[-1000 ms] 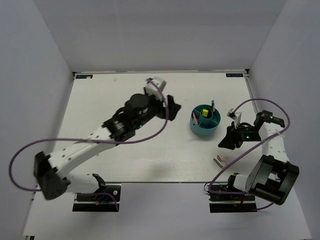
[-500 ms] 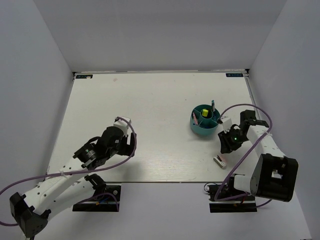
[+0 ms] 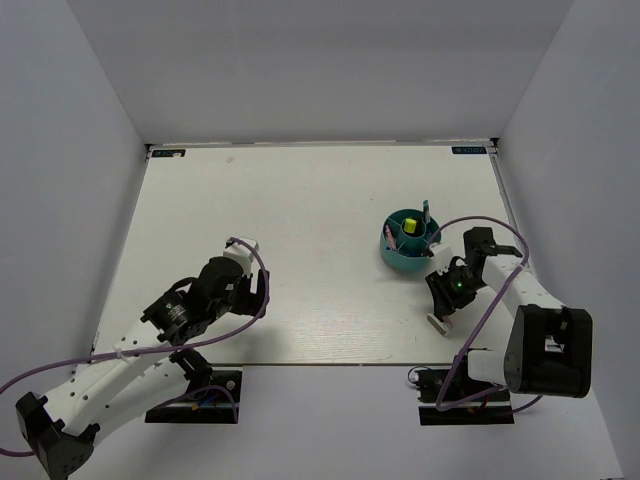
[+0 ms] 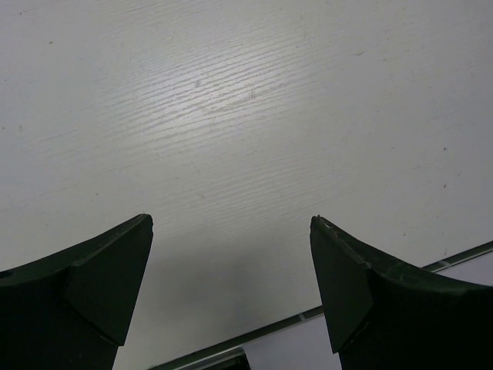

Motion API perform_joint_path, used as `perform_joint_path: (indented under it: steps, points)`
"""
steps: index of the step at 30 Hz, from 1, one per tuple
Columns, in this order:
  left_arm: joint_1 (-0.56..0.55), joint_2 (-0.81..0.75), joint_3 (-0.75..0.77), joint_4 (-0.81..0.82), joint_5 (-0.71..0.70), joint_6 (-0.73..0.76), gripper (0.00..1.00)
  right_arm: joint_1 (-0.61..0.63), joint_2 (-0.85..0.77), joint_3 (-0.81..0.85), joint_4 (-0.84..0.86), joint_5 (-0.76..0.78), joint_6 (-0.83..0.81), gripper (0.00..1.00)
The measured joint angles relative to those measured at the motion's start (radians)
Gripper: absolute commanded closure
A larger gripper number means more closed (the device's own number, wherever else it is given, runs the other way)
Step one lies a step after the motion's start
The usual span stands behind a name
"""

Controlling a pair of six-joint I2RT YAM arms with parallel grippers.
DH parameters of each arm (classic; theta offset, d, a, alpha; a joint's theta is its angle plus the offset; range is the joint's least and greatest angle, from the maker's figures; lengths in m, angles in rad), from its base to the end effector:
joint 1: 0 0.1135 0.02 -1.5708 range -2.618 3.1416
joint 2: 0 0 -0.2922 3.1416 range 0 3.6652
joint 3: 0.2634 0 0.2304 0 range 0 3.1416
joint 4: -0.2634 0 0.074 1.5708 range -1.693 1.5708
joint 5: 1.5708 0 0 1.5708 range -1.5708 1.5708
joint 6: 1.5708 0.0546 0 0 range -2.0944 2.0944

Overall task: Sort the stationery into containers
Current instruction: Pick up the stapler from the center of the board.

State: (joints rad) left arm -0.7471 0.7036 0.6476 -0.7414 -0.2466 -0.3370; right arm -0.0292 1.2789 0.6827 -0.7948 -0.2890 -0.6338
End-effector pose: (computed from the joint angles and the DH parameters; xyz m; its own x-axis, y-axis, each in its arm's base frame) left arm 0.0907 -0.0659 0.2592 -0.6720 0.1853 -0.7170 0.3302 0.9416 -0.0661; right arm 0.1766 0.0104 0.1938 -0.7789 -0.5451 -0.3102 -0.6009 0.7903 0.1200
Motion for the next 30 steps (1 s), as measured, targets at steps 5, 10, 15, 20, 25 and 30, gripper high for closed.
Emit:
perform_joint_path:
  steps: [5, 10, 15, 20, 25, 30]
  points:
    - [0.0, 0.002, 0.0, 0.0, 0.0, 0.0, 0.07, 0.019, 0.0, -0.018, 0.016, 0.014, 0.007, 0.51]
    - [0.0, 0.002, 0.0, 0.0, 0.0, 0.0, 0.07, 0.023, 0.0, -0.039, 0.039, 0.044, 0.026, 0.58]
    - [0.0, 0.002, 0.0, 0.0, 0.0, 0.0, 0.07, 0.028, -0.001, -0.039, 0.04, 0.048, 0.034, 0.71]
    - [0.0, 0.002, 0.0, -0.001, 0.0, 0.0, 0.07, 0.048, -0.009, -0.038, 0.039, 0.055, 0.036, 0.78]
    - [0.0, 0.002, 0.0, -0.002, 0.0, 0.0, 0.07, 0.051, -0.043, 0.004, 0.005, 0.057, 0.024, 0.79]
    - [0.0, 0.002, 0.0, -0.006, 0.001, 0.001, 0.07, 0.053, -0.087, 0.111, -0.021, 0.045, 0.006, 0.81]
